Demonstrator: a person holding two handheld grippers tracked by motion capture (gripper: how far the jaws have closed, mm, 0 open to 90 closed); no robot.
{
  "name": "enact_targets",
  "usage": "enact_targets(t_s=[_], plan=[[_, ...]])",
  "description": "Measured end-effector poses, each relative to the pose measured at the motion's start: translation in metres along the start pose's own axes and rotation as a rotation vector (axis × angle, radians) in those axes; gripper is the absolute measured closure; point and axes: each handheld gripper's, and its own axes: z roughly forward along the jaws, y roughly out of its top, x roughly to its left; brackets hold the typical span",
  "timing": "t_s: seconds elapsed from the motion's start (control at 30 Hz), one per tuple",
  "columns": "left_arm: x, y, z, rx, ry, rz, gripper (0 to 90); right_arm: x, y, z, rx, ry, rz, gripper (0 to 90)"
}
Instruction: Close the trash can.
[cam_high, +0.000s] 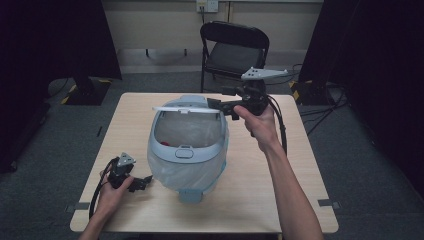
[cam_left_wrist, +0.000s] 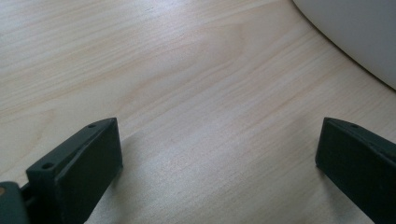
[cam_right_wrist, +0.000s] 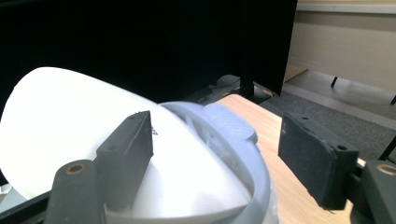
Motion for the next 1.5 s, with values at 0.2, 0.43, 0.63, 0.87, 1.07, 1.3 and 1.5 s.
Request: enact_targets(t_s=[0.2,0.43,0.63,0.87,1.07,1.3,1.5], plan=[[0.000,0.000,0.000,0.000,0.000,0.000,0.0,0.009,-0.005,0.003,0.024,0.024,-0.011,25.3],[0.000,0.000,0.000,0.002,0.001,0.000,0.0,0.023,-0.011,0.015,0.052,0.061,-0.035,25.3],[0.000,0.000,0.000,-0.001,-0.001,-0.006,0.0,0.031,-0.015,0.018,0.070,0.082,-0.039,25.3],[0.000,0.000,0.000,-0.001,-0.001,-0.006,0.0,0.052,-0.024,0.024,0.103,0.114,-0.068,25.2],[0.000,0.000,0.000,-0.001,0.000,-0.006,0.0,0.068,-0.030,0.024,0.101,0.057,-0.111,25.0],[0.000,0.000,0.000,-0.001,-0.001,-0.007,0.0,0.081,-0.037,0.023,0.092,0.002,-0.151,25.2],[0.000,0.000,0.000,-0.001,0.004,-0.005,0.0,0.086,-0.042,0.021,0.075,-0.008,-0.163,25.3]])
